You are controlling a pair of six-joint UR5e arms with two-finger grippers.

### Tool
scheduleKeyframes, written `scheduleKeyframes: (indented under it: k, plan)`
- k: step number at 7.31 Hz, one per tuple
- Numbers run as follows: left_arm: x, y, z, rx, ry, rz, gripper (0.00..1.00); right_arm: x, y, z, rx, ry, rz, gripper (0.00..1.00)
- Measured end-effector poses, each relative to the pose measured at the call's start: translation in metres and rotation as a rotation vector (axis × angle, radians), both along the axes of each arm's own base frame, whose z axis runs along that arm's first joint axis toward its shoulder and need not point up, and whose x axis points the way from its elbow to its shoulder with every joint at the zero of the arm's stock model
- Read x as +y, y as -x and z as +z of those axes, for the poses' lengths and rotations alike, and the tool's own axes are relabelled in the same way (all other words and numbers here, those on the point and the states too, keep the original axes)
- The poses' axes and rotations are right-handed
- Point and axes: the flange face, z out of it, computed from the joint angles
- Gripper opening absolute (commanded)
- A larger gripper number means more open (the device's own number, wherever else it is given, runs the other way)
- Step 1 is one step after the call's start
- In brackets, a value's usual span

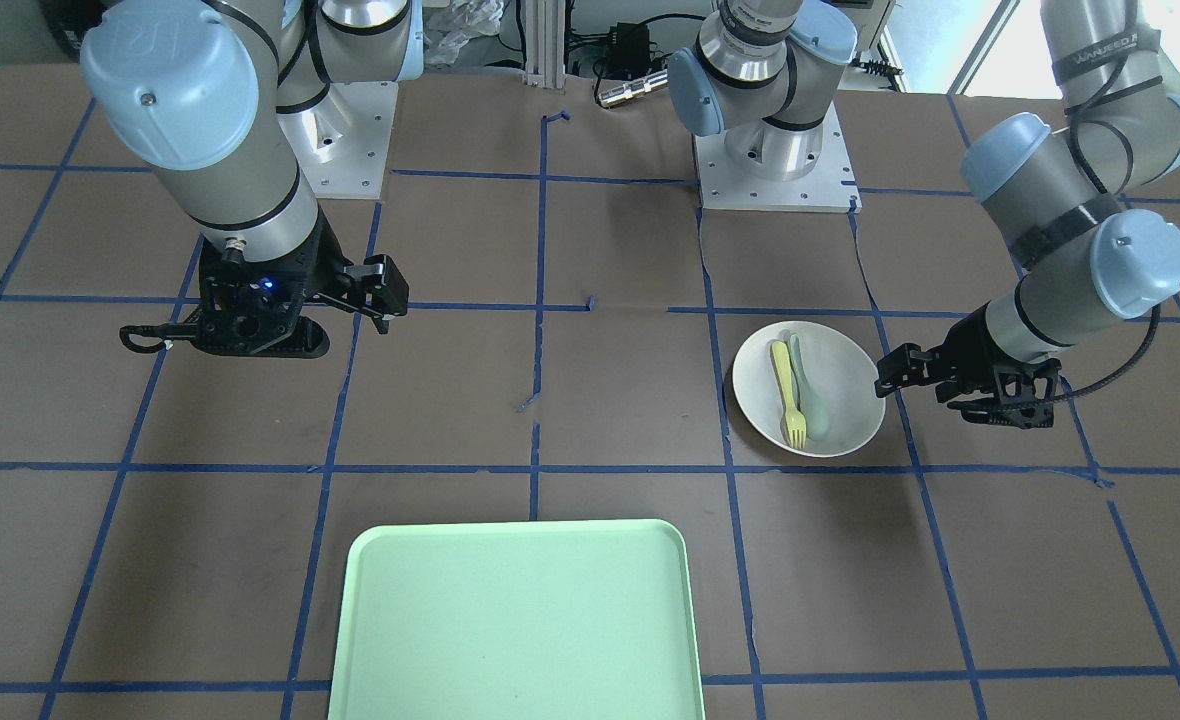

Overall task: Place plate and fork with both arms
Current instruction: 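Move the left gripper down to the rim of the white plate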

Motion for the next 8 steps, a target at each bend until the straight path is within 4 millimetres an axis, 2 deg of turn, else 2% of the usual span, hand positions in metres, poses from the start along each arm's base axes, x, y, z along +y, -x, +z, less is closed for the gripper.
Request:
scheduleKeyframes:
  k: [1,3,5,6,8]
  plan:
    - [0.005,-0.003,-0.017,0.022,-0.025,-0.022,0.81,0.000,0.000,0.000,0.000,-0.002,0.000,1.00]
    - [0.010,-0.005,-0.038,0.048,-0.061,-0.068,0.56,0.001,0.000,-0.002,0.000,-0.006,-0.005,1.00]
    - [0.013,-0.004,-0.050,0.063,-0.088,-0.080,0.38,0.002,0.000,-0.005,0.000,-0.012,-0.007,1.00]
    - [0.014,-0.004,-0.053,0.068,-0.096,-0.082,0.33,0.002,0.000,-0.006,0.000,-0.013,-0.007,1.00]
    - [0.014,-0.003,-0.059,0.075,-0.109,-0.082,0.05,0.002,0.000,-0.006,0.000,-0.014,-0.007,1.00]
